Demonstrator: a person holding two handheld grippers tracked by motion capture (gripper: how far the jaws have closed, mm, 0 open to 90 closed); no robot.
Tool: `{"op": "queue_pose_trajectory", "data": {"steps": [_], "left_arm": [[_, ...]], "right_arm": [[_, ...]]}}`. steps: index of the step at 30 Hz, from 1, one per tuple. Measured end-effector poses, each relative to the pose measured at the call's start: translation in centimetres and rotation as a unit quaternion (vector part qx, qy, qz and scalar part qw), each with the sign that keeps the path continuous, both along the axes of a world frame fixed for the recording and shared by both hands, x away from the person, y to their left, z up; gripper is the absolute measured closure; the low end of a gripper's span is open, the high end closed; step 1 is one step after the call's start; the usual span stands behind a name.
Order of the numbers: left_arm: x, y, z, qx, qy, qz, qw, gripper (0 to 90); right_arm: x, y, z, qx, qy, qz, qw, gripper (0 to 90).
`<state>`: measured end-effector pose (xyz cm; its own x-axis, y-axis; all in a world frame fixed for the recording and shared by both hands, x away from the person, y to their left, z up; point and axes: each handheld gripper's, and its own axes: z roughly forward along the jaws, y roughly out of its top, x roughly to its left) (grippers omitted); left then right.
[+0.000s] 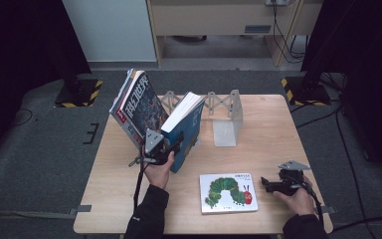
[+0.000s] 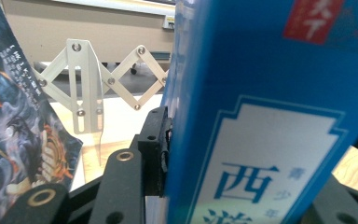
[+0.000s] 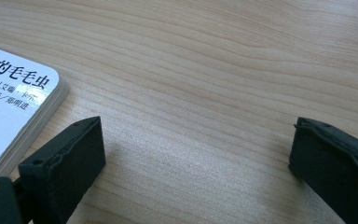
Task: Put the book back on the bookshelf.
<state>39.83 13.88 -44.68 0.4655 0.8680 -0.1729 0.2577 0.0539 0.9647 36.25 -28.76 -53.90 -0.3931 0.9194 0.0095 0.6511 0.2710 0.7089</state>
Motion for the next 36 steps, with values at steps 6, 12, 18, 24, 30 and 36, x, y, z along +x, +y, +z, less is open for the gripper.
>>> {"op": "queue_pose_trajectory", "data": {"steps": [6,12,18,24,30,36], "left_arm": [[0.8,-1.1,-0.3,-0.005,-0.006,0.008,0.9999,56.5],[1.6,-2.2,-0.2,-0.001,-0.004,0.012,0.9999,56.5],[2.4,-2.9,-0.1,0.002,-0.002,0.024,0.9997,56.4],[2.2,-2.5,-0.3,-0.001,0.003,0.012,0.9999,55.0],[0.9,-1.9,-0.8,0.016,0.011,0.005,0.9998,54.2],[0.2,-1.3,-1.7,0.02,0.027,0.001,0.9994,54.2]], "right_arm": [[0.0,0.0,0.0,0.0,-0.001,0.0,1.0,3.4],[0.1,0.0,0.0,-0.001,0.0,0.001,1.0,3.2],[0.1,0.0,0.0,-0.002,-0.001,0.002,1.0,2.9],[0.1,0.0,0.0,-0.003,-0.001,0.002,1.0,2.9],[0.1,0.0,0.0,-0.003,-0.001,0.002,1.0,2.9],[0.1,0.0,0.0,-0.003,-0.001,0.002,1.0,2.9]]}}
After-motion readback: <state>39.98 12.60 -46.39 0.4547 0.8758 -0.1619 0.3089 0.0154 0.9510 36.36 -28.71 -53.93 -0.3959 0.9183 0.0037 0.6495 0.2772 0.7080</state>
